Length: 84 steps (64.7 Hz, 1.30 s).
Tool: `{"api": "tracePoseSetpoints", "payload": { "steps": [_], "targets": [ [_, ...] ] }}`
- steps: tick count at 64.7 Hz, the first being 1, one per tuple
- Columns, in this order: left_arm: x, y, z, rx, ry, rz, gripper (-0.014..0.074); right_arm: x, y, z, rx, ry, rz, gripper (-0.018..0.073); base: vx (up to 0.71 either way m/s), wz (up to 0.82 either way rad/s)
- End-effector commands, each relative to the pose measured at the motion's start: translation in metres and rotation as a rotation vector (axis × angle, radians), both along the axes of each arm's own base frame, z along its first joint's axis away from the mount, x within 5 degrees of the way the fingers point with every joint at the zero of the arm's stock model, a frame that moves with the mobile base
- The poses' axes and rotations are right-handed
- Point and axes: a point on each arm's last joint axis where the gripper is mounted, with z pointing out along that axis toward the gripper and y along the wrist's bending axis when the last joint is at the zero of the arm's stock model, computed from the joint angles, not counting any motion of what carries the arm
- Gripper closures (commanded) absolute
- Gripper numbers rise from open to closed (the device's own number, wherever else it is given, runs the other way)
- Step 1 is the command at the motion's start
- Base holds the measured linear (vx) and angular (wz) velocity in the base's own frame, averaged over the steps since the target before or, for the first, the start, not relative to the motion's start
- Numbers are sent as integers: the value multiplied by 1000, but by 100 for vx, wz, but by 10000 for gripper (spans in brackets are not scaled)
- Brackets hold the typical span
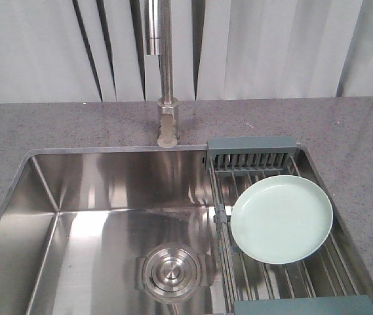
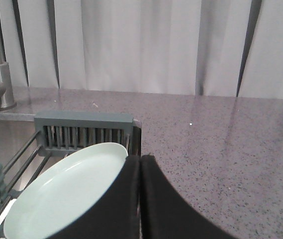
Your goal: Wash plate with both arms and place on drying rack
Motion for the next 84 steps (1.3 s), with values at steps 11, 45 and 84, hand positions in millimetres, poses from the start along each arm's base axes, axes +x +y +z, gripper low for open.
{"api": "tracePoseSetpoints", "payload": {
  "steps": [11, 45, 84],
  "targets": [
    [-3, 0, 16, -5, -115, 7, 603, -2, -1, 5, 25, -170, -12, 567, 0, 0],
    [-3, 0, 16, -5, -115, 7, 603, -2, -1, 5, -31, -170, -11, 567, 0, 0],
    [-3, 0, 16, -5, -115, 7, 603, -2, 0, 5, -19, -168, -7, 567, 0, 0]
  ]
}}
